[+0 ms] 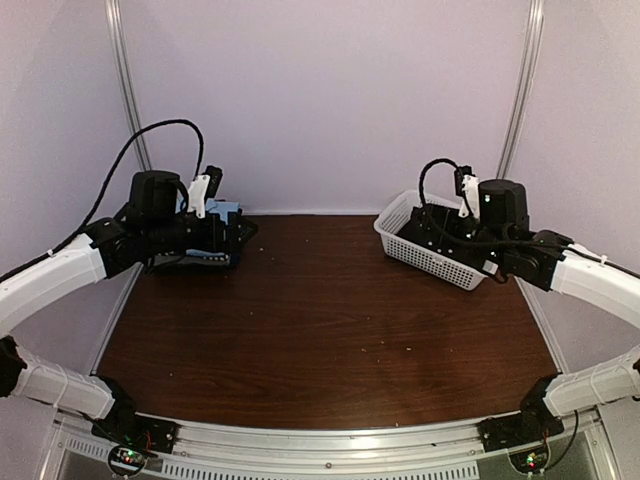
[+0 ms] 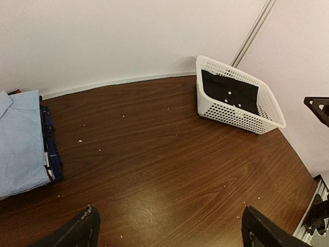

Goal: Fold and stack the long sleeve shirts
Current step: Pick up the crumpled shirt from the bin.

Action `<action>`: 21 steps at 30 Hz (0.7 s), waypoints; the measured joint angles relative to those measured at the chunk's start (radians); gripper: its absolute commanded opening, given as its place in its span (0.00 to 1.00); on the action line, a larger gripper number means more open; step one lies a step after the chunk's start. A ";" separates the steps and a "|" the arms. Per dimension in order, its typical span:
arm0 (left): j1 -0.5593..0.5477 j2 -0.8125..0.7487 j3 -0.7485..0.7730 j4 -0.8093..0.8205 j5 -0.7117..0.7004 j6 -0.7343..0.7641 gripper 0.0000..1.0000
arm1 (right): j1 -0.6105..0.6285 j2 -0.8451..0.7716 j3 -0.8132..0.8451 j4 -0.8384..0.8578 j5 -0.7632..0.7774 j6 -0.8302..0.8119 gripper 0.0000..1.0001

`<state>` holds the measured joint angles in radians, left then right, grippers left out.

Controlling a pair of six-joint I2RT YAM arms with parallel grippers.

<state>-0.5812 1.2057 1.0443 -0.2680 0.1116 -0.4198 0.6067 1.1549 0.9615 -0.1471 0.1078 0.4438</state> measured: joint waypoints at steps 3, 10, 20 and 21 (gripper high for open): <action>0.000 0.000 0.000 0.007 0.000 -0.003 0.98 | 0.000 -0.004 0.005 -0.001 0.028 0.000 1.00; 0.000 0.002 0.000 0.009 0.000 -0.005 0.98 | -0.032 0.125 0.162 -0.046 0.086 -0.025 1.00; 0.000 0.006 0.000 0.003 0.000 -0.005 0.98 | -0.317 0.418 0.373 -0.097 0.034 -0.037 1.00; 0.000 0.005 0.001 0.002 0.000 -0.005 0.98 | -0.338 0.459 0.399 -0.109 0.031 -0.039 1.00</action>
<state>-0.5812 1.2110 1.0454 -0.2657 0.1120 -0.4248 0.2687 1.6135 1.3609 -0.2565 0.1387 0.4053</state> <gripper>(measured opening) 0.976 0.997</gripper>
